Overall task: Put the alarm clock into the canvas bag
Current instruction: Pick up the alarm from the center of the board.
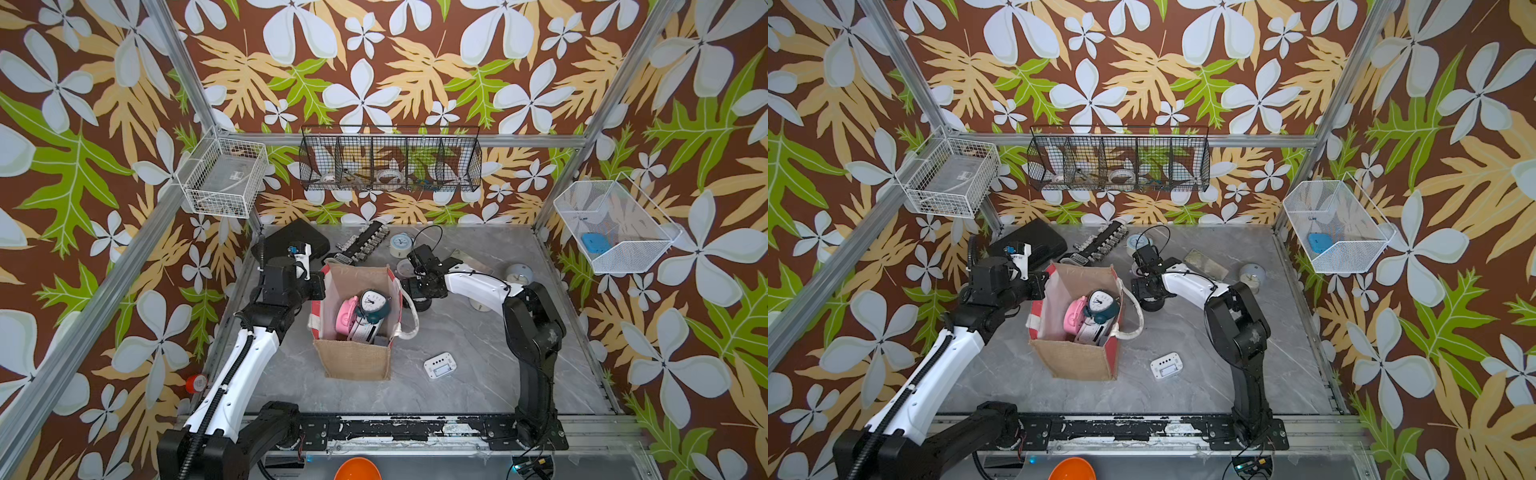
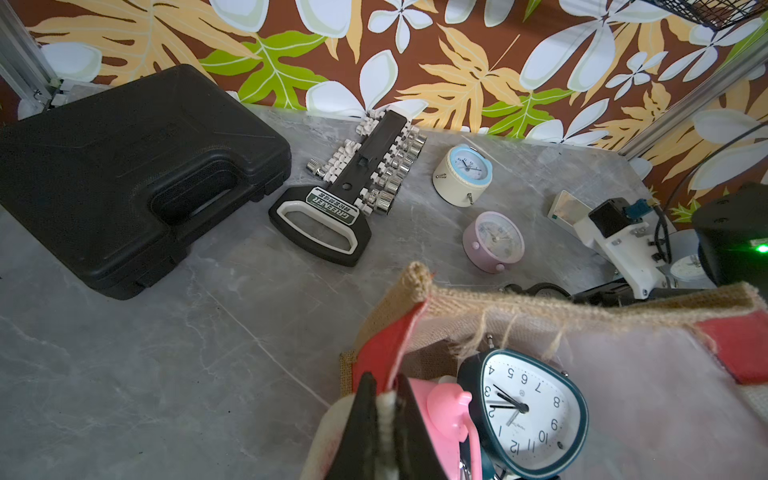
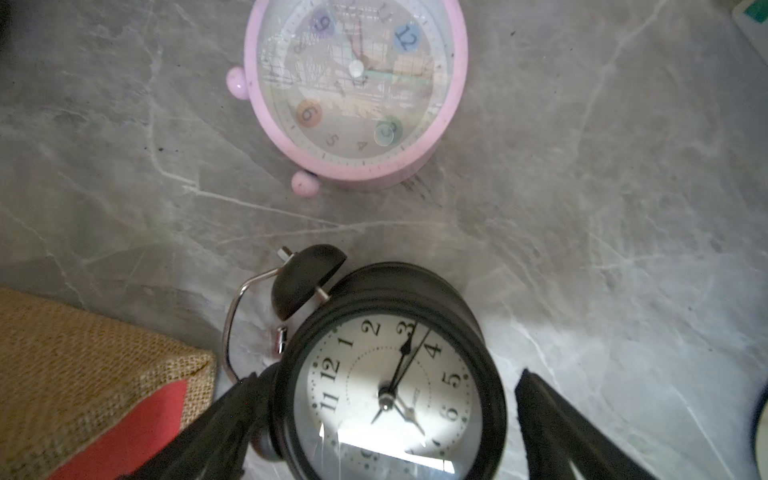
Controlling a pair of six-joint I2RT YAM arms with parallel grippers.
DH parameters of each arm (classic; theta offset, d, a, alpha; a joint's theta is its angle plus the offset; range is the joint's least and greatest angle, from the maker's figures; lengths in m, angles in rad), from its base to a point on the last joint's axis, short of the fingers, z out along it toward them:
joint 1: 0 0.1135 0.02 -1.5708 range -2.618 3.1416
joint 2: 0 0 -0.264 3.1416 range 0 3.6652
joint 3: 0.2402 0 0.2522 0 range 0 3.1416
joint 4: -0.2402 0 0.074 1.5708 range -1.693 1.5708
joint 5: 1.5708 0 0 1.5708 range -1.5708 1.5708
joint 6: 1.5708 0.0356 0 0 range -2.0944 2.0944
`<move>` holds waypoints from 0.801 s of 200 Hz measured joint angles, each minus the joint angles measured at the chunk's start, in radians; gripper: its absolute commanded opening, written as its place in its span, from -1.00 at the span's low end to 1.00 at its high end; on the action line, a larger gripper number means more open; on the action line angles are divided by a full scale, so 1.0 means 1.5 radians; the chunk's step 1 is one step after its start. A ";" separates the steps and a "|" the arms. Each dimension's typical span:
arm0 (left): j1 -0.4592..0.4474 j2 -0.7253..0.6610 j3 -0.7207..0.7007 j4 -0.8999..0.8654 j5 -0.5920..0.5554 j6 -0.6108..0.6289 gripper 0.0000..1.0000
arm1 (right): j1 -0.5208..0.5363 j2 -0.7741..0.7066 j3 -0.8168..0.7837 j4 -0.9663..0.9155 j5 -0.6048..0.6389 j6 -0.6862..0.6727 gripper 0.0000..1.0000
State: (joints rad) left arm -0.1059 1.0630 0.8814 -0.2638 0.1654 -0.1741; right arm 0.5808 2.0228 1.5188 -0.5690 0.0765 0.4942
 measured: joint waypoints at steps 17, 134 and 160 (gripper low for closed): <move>0.000 0.000 0.000 0.000 0.000 0.000 -1.00 | 0.000 0.008 0.002 0.002 0.000 0.014 0.86; 0.000 0.000 0.000 0.000 0.001 0.000 -1.00 | 0.000 0.040 0.003 0.024 0.007 0.034 0.64; 0.000 0.000 0.000 0.000 0.001 0.000 -1.00 | 0.000 0.038 0.002 0.027 0.007 0.033 0.56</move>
State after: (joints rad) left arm -0.1059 1.0630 0.8814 -0.2634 0.1661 -0.1738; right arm 0.5808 2.0796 1.5223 -0.5289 0.0868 0.5442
